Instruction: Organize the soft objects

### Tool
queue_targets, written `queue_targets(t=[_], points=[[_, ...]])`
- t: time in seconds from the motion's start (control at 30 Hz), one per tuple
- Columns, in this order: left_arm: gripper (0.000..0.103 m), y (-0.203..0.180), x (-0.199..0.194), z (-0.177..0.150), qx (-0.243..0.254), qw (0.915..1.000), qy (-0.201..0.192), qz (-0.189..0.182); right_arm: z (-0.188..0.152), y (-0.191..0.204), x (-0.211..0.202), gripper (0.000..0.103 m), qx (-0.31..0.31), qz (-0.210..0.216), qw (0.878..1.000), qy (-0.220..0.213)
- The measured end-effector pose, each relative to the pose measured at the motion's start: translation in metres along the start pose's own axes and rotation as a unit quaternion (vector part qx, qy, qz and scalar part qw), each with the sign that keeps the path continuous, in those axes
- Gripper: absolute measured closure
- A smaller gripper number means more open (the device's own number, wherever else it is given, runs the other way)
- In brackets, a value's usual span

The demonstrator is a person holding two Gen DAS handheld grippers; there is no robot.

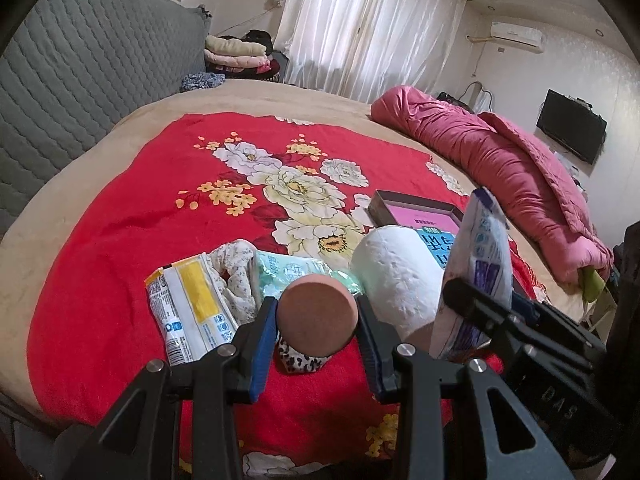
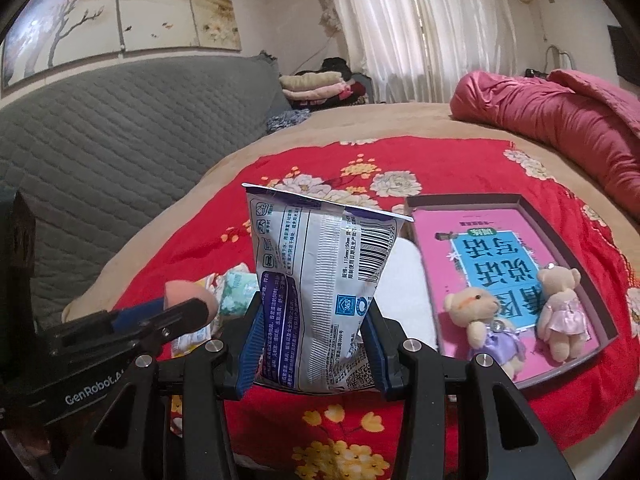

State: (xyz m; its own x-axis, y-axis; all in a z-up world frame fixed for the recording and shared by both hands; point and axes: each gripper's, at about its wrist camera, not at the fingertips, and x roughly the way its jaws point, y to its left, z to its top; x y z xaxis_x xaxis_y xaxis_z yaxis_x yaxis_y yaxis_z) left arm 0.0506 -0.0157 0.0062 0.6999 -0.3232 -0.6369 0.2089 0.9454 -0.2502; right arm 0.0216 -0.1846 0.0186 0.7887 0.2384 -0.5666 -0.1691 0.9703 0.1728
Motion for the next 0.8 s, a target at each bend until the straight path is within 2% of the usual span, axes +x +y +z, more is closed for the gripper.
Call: queue_targets(t=[0.53,0.67,0.8], points=[[0.065,-0.056,-0.004,-0.015,0.069,0.9974,0.007,-0.019,0.005,-0.038,-0.031,0.056,0.042,-0.036,0.998,-0.032],[0.065,-0.066,-0.002,-0.016,0.074,0.9969,0.011,-0.023,0.008,-0.050,-0.036,0.056,0.048,-0.053,0.997,-0.040],[0.065,-0.075,-0.002,-0.015,0.081,0.9962,0.008,-0.030,0.009,-0.066,-0.039,0.056,0.051,-0.088,0.994,-0.041]])
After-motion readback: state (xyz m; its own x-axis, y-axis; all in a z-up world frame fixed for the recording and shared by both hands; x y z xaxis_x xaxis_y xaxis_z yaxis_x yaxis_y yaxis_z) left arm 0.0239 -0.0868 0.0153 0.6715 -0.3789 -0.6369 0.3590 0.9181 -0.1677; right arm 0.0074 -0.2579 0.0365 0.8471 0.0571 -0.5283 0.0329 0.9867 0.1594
